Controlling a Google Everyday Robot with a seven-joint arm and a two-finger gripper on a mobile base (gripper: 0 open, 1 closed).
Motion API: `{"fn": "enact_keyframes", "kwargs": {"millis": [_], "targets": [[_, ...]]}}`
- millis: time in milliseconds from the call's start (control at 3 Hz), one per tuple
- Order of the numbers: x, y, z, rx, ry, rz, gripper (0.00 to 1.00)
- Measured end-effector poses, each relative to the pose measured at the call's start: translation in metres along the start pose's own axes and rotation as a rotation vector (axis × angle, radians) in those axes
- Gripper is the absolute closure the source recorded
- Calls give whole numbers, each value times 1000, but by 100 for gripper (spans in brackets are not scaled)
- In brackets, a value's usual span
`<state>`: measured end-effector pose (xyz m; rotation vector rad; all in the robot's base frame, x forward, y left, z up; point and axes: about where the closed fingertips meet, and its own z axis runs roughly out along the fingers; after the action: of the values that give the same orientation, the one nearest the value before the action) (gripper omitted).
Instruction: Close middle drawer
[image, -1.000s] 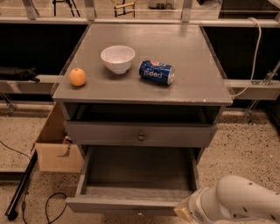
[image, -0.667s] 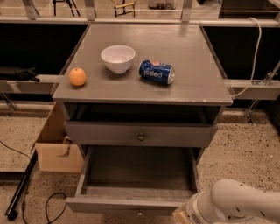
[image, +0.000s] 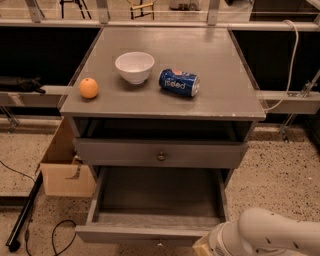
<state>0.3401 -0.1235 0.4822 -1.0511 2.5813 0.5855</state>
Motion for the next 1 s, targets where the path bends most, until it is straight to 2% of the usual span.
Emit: {"fn": "enact_keyframes", "kwargs": {"millis": [333,667,1000], "targets": [[-28,-23,14,1,-25,-45,100],[-26,-20,14,-6,-27,-43,100],[-11,-10,29,-27,-12,-29,100]]}}
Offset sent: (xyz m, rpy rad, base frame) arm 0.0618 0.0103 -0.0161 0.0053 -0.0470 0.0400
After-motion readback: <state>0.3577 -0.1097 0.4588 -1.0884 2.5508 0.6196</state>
